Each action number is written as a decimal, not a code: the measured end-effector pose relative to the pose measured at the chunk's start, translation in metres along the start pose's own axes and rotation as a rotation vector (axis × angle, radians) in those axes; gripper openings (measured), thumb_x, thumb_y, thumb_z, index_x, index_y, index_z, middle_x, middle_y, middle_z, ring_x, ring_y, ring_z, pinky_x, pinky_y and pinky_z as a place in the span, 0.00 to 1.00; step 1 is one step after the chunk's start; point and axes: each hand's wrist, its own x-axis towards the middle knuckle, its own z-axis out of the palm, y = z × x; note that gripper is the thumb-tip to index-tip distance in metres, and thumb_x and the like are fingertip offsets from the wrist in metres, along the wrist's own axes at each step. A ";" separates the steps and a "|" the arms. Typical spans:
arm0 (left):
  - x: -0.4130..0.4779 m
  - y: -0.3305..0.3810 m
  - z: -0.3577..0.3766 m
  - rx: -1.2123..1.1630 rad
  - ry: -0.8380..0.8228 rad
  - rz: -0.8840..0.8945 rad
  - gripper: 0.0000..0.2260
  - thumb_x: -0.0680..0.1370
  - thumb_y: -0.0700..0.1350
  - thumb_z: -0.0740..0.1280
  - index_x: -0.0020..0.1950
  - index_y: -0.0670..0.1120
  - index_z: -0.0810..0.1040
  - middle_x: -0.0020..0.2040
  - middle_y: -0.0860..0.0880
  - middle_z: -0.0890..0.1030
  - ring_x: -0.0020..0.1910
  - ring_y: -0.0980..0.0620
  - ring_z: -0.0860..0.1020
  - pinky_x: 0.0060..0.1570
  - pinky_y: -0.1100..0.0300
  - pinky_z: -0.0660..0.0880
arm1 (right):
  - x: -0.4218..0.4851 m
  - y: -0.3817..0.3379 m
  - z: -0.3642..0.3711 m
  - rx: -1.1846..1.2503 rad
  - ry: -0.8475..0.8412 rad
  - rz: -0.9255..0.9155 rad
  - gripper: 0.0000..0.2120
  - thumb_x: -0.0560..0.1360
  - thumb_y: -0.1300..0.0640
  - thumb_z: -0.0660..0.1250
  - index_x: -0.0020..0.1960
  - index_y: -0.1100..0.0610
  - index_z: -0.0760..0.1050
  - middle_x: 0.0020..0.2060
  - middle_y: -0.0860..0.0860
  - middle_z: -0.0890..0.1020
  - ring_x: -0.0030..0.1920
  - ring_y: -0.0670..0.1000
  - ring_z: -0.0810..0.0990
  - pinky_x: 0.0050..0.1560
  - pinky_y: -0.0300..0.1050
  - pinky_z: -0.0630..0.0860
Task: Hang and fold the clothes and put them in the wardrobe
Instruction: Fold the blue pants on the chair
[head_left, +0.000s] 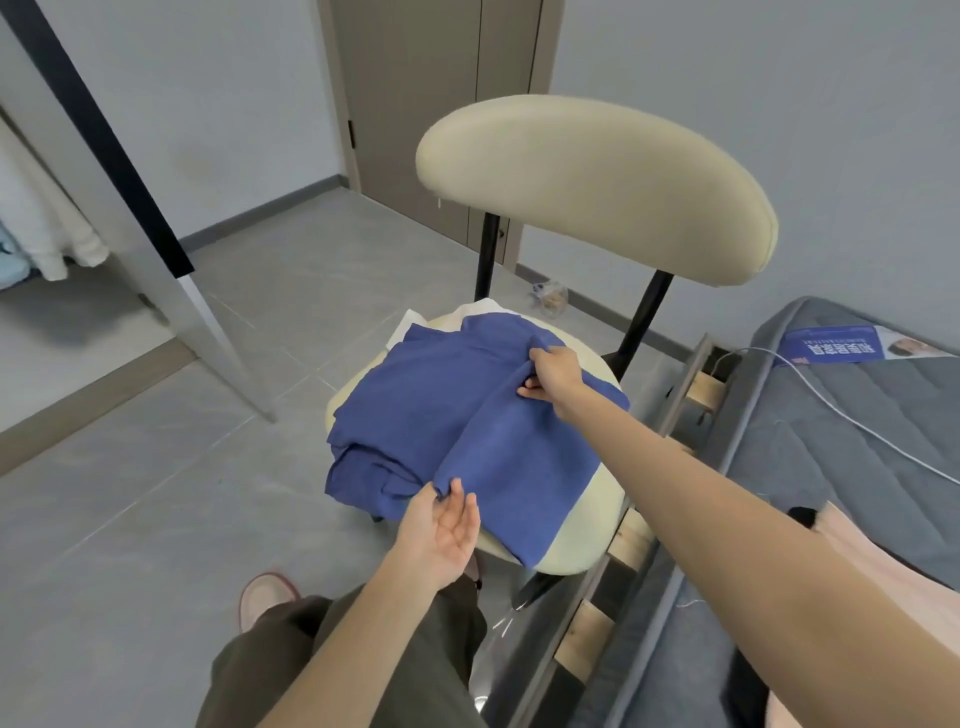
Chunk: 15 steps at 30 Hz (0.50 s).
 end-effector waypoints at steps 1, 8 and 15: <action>0.003 0.000 -0.002 -0.009 0.010 0.018 0.11 0.80 0.47 0.63 0.50 0.39 0.77 0.33 0.47 0.83 0.28 0.50 0.82 0.32 0.58 0.80 | -0.002 0.002 -0.001 -0.003 -0.056 -0.011 0.09 0.79 0.62 0.58 0.41 0.60 0.72 0.30 0.53 0.70 0.31 0.49 0.71 0.37 0.43 0.80; 0.002 -0.022 0.001 0.117 0.058 0.089 0.16 0.83 0.48 0.51 0.61 0.41 0.73 0.56 0.46 0.77 0.56 0.45 0.76 0.58 0.55 0.73 | -0.010 0.018 -0.041 -0.117 -0.124 -0.172 0.20 0.78 0.56 0.64 0.69 0.51 0.68 0.43 0.47 0.78 0.44 0.47 0.76 0.50 0.40 0.76; 0.003 -0.082 0.028 1.441 -0.125 1.017 0.10 0.77 0.40 0.62 0.56 0.50 0.76 0.55 0.54 0.75 0.54 0.54 0.73 0.53 0.59 0.72 | -0.021 0.056 -0.095 -0.267 0.293 -0.162 0.17 0.77 0.66 0.58 0.65 0.57 0.72 0.61 0.52 0.76 0.54 0.51 0.74 0.51 0.40 0.69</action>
